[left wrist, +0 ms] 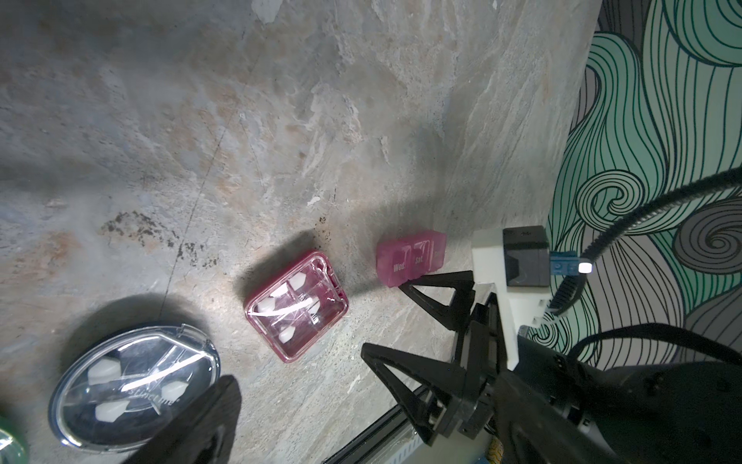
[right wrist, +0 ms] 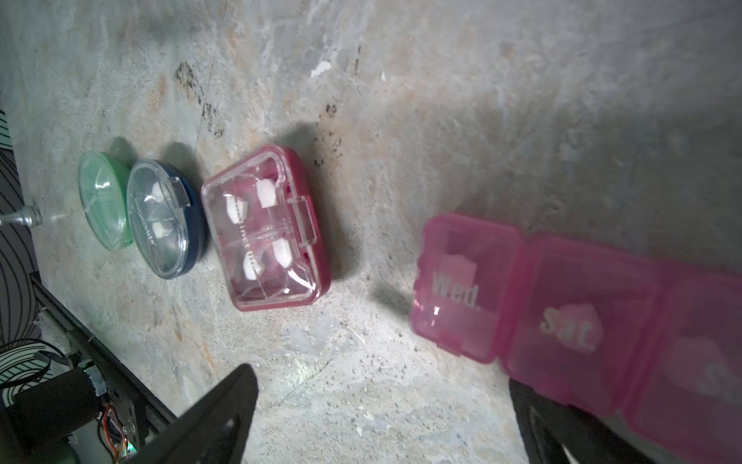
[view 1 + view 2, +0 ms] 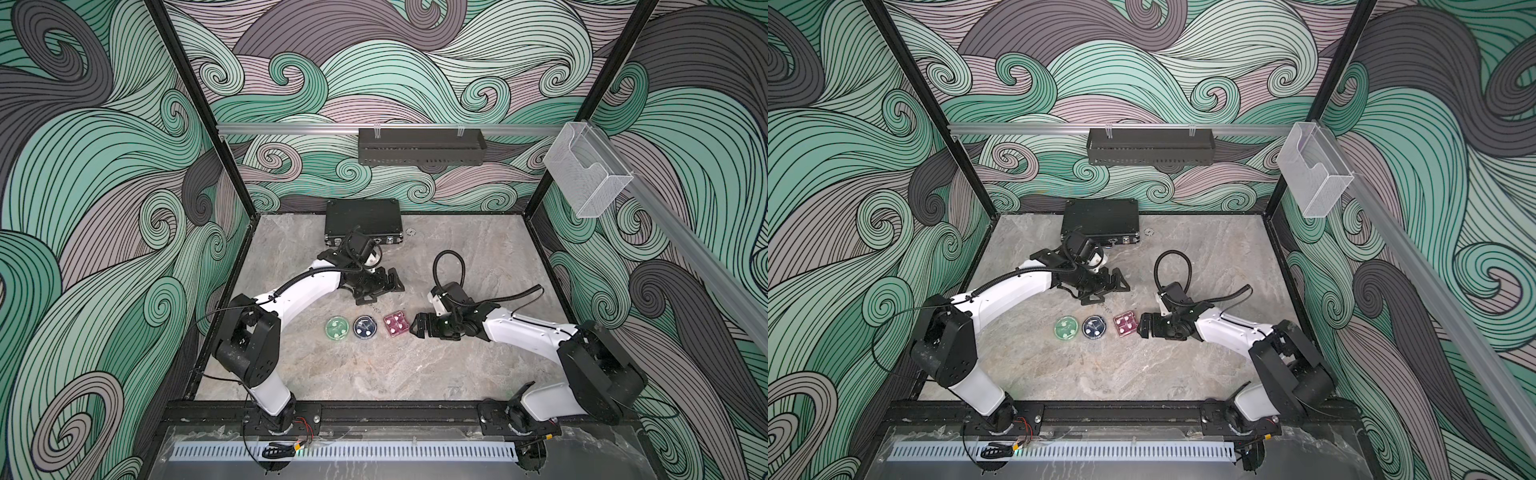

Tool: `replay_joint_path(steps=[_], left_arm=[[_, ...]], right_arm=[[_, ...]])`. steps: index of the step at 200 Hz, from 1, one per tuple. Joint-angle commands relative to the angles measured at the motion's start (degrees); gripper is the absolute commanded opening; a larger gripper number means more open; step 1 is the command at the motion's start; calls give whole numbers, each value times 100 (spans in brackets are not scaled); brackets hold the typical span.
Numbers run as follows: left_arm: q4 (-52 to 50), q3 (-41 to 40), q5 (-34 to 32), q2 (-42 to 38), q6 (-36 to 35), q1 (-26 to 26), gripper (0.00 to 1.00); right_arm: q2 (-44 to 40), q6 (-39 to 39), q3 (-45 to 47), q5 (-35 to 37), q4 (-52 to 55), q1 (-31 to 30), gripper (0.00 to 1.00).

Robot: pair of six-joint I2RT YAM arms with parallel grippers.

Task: Close pillboxes
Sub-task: Reset both arms

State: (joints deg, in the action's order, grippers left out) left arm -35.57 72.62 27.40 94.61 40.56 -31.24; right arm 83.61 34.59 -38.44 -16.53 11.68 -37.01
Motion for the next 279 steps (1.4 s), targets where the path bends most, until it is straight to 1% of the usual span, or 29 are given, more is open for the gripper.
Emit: replay_joint_path(steps=[1,39,59,93,116,122,138,152,163,174,187,201,211,222,229,239,242,259,265,279], left_arm=[[-150,7,-85,-183,-57,27,99],[-245,24,-192,-248,-122,63,99],[-522,114,-632,-340,-175,130,99],[-1072,153,-2134,-791,-259,460,99],[-1074,-131,-3510,-1274,-514,760,99],[-957,-275,-3933,-1556,-644,800,99],[-351,-867,-5160,-2044,-968,940,99],[554,-1591,-6139,-2484,-1469,1094,99],[1377,-2198,-6686,-2767,-2036,1256,99],[2215,-2763,-7018,-2949,-2557,1499,99],[3039,-3317,-7042,-3016,-3049,1873,99],[3603,-3666,-7018,-2861,-3337,2235,99],[3863,-3805,-7020,-2654,-3340,2439,99],[3953,-3811,-6950,-2408,-3189,2609,99],[4041,-3802,-6759,-2238,-3148,2693,99],[4556,-3904,-6598,-1976,-3289,2744,99],[4779,-3944,-6589,-1842,-3289,2767,99],[5487,-4113,-6183,-1540,-3546,2815,99],[5580,-4109,-6017,-1507,-3558,2825,99],[6026,-4199,-5311,-1465,-3605,2894,99]], right_arm=[[114,75,-103,31,53,-44,100],[-182,-108,-248,217,446,-38,100],[-544,-268,-444,414,838,-42,100],[-1419,-685,-647,1320,1423,23,100],[-1922,-933,-721,2113,1490,287,100],[-2000,-985,-749,2299,1472,405,100],[-2222,-1376,-755,2748,1229,686,100],[-2344,-1782,-684,3223,922,884,100],[-2421,-2115,-488,3682,324,1035,100],[-2492,-2436,-223,3995,-276,1213,100],[-2549,-2817,206,4179,-1162,1460,100],[-2462,-3223,686,4445,-2119,1676,100],[-2262,-3498,965,4579,-2732,1805,100],[-1931,-3674,1099,4652,-3056,1961,100],[-1684,-3705,1121,4688,-3164,2062,100],[-1373,-3619,1142,4731,-3377,2225,100],[-1201,-3585,1178,4671,-3590,2330,100],[-790,-3521,1290,4568,-4233,2547,100],[-645,-3529,1318,4462,-4490,2653,100],[-329,-3497,1315,4187,-4936,2892,100]])
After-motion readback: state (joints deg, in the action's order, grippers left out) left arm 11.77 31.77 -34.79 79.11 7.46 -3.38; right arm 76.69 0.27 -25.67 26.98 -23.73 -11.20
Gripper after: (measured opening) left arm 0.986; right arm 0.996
